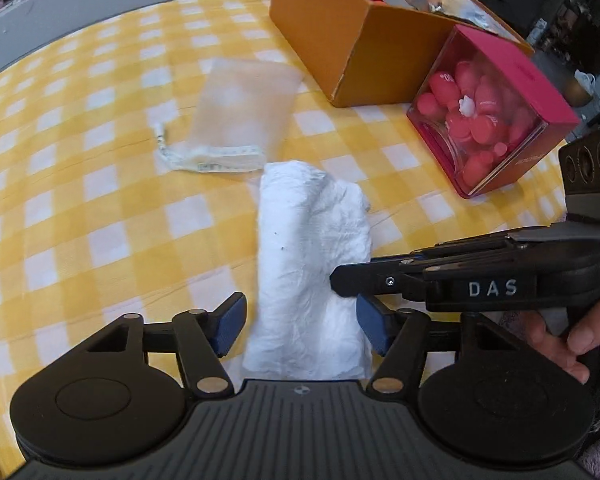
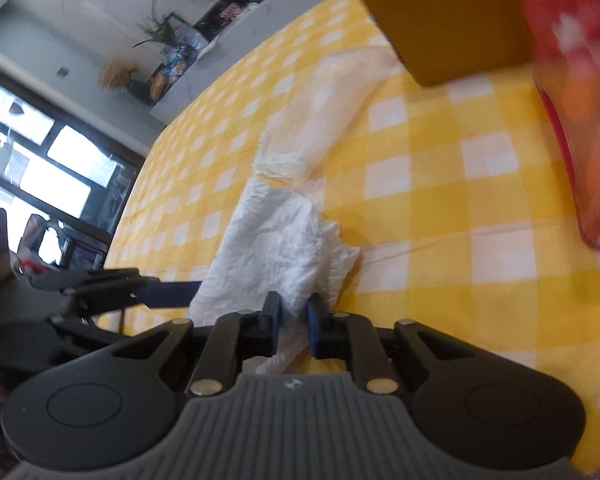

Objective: Organize soft objects

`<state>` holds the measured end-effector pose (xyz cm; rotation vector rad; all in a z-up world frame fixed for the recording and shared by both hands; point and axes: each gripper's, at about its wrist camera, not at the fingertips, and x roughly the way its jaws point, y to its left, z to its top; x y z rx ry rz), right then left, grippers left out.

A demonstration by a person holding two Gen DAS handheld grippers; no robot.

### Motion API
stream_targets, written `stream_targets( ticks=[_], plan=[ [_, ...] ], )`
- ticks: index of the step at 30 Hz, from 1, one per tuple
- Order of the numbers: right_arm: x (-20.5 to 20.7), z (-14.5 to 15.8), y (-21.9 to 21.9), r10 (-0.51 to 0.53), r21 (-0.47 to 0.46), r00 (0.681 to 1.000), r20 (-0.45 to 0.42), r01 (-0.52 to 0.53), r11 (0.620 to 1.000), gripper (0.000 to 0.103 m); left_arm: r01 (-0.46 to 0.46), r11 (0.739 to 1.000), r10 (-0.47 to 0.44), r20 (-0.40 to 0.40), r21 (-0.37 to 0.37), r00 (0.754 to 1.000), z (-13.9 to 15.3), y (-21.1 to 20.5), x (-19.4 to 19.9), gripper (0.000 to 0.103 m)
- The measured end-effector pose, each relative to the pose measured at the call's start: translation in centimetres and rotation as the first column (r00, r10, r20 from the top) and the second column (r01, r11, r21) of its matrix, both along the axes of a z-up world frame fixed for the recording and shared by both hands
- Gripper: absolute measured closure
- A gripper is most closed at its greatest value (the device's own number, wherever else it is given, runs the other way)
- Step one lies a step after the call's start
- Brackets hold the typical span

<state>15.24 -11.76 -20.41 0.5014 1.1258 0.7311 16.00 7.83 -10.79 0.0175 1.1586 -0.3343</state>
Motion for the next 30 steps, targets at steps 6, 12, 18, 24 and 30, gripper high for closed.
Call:
stream_targets(
  ticks=[6,12,18,24,30],
  plan=[
    [0.1,0.2,0.0,0.001,-0.009,1.0,0.001,-0.001,1.0,0.094,0.013,1.0,-0.012,-0.037,0.016,0.999,-1.4,-0.9,0.5,0.029],
    [-0.5,1.2,0.5,0.025,-0.063,0.997,0.074,-0.021,0.998,0.089,0.026,1.0,-0.026,0.011,0.011,1.0,-1.2,-1.9,-0.3,0.072],
    [-1.1,3.8,0.3,0.017,-0.13,0.979,0.202,0.009,0.992,0.084,-0.086,0.996,0.089,0.1,-0.032,0.991,0.8,0.0,-1.2,0.081],
    [0.1,6.2,1.9,0.01,-0.204,0.934,0.356,0.067,0.977,0.049,-0.32,0.945,0.327,0.216,-0.069,0.92,3.6,4.8,0.1,0.081],
    [3.4,4.9,5.3,-0.046,-0.247,0.928,0.369,0.146,0.958,0.03,-0.405,0.91,0.412,0.279,-0.088,0.867,3.9,7.2,2.3,0.081]
  ],
)
